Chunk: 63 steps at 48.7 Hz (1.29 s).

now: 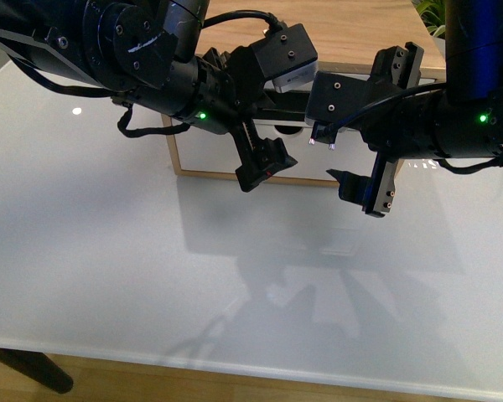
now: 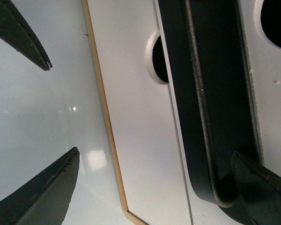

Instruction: Close drawer sideways

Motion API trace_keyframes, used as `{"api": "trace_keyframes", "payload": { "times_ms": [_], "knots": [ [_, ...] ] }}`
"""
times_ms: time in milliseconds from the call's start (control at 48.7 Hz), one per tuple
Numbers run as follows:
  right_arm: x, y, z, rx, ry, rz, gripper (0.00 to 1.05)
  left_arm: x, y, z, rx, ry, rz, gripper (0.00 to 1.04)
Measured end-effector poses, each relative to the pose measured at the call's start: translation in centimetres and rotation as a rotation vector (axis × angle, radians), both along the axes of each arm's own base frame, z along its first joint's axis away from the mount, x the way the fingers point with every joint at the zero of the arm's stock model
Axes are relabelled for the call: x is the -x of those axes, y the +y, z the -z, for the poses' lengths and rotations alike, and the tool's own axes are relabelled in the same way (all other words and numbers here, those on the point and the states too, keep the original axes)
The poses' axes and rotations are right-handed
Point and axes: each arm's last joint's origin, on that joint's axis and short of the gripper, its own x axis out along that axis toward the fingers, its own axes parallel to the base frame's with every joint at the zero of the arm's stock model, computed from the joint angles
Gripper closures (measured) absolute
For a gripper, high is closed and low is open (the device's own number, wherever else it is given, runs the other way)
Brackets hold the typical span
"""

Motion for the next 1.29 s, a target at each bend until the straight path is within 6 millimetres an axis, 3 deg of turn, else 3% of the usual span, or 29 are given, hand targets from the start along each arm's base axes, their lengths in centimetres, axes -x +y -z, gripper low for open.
{"api": "trace_keyframes", "payload": {
  "times_ms": [473,575,760,863,986,1151,1212,1295],
  "knots": [
    [1.0,-0.8,-0.7,-0.041,-0.021,0.08,0.09,0.7,0.4,-0.3,0.028,-0.025,-0.061,0.09],
    [2.0,-2.0,-1.4,-0.07,-0.03,0.127,0.09,1.3,1.5,-1.4,0.049,-0.042,-0.112,0.09],
    [4.7,-2.7,-3.8,-0.173,-0.07,0.165,0.09,2.9,3.7,-5.3,0.142,-0.109,-0.192,0.09],
    [7.1,-3.1,-5.7,-0.26,-0.106,0.195,0.09,5.0,5.8,-8.4,0.238,-0.145,-0.248,0.09],
    [9.8,-3.6,-6.9,-0.348,-0.127,0.234,0.09,7.5,8.2,-10.6,0.33,-0.16,-0.326,0.09],
    [15.5,-4.2,-8.7,-0.483,-0.23,0.378,0.09,14.2,14.1,-14.0,0.598,-0.157,-0.546,0.09],
    [16.3,-4.2,-8.9,-0.538,-0.26,0.434,0.11,16.3,15.5,-14.6,0.63,-0.243,-0.733,0.15],
    [17.3,-5.0,-8.5,-0.8,-0.375,0.612,0.26,19.9,17.9,-14.3,0.633,-0.349,-1.003,0.31]
  ]
}}
